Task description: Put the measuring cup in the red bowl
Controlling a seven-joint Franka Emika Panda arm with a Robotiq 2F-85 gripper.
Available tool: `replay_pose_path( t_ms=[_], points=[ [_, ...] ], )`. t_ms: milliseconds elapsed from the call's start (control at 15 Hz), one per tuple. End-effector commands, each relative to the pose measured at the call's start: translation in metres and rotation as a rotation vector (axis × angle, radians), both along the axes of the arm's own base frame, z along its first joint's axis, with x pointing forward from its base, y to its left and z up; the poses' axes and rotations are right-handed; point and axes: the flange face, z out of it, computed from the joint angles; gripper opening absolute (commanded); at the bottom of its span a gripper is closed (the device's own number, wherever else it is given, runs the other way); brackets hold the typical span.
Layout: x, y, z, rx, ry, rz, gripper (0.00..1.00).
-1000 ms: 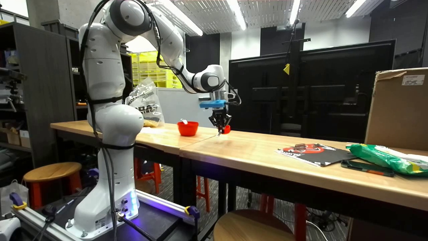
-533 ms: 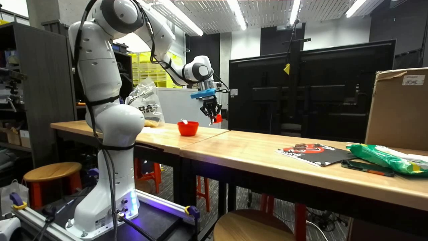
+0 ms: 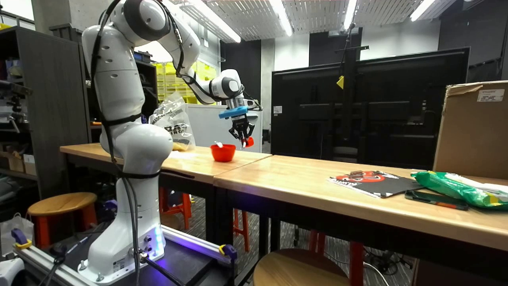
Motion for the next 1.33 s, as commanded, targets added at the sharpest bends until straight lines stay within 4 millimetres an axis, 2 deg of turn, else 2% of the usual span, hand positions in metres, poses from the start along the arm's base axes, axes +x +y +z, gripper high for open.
replay_pose_path(
  t_ms=[0,667,1267],
  points=[
    [-0.006,0.019,0.015,-0.045,-0.014,0.035,0.04],
    [-0.006,0.068,0.011,-0.067,-0.009,0.144,0.04],
    [-0.008,0.097,0.006,-0.084,0.000,0.209,0.04]
  ],
)
